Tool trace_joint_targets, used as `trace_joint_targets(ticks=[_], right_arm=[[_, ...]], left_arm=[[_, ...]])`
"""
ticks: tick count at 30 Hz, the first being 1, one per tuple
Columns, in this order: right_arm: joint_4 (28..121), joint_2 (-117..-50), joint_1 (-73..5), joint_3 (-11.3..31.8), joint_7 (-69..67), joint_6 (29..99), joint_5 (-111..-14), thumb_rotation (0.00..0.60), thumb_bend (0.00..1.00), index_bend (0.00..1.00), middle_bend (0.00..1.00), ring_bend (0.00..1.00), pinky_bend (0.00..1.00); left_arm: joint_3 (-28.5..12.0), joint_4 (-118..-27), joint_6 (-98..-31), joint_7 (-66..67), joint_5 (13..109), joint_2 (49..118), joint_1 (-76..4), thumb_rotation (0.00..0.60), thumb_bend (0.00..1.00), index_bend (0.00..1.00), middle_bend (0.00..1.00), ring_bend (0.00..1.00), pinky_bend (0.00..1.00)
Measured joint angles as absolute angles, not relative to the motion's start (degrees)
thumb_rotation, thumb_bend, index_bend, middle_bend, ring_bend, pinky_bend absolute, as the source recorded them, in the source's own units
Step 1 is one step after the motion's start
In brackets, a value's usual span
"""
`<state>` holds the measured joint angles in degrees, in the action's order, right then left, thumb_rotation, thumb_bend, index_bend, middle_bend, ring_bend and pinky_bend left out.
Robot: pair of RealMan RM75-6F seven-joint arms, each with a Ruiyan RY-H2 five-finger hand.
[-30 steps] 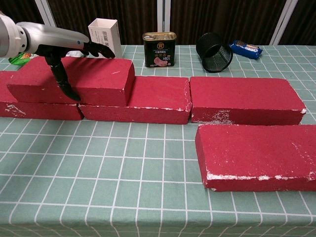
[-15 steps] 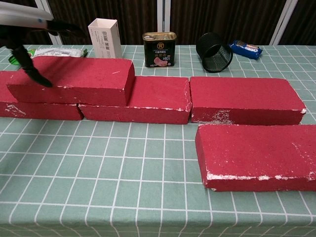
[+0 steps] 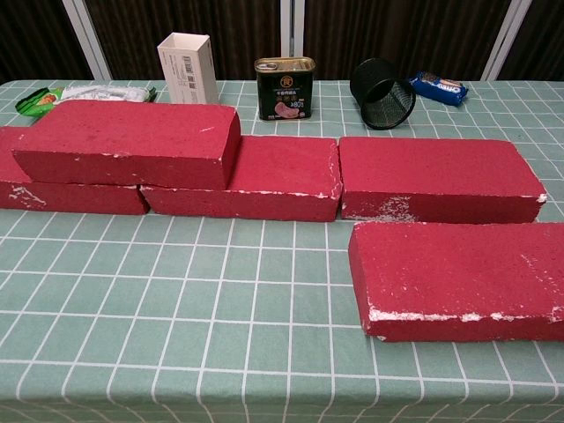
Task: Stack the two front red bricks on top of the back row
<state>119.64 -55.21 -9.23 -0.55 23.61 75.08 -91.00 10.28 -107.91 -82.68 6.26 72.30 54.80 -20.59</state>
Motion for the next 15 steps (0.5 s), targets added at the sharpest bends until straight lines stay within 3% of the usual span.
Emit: trace_joint_targets(ticks=[8,15], right_arm=[[119.64,-61.27,-12.56,-2.64,28.09,65.45,-86.55,0.600,0.00,0.00,0.00,0.00,0.00],[117.73,-66.00,-14.10,-2.24,31.81,63.40,-80.06,0.600,0.00,0.00,0.00,0.00,0.00]], left_arm=[[9.84,-102.68,-83.74,1.53,75.48,56.73,-15.68,0.600,0.00,0.00,0.00,0.00,0.00],[9.05,-100.35,-80.29,-1.35,75.68,57.57,-14.45,0.600,0.00,0.00,0.00,0.00,0.00]])
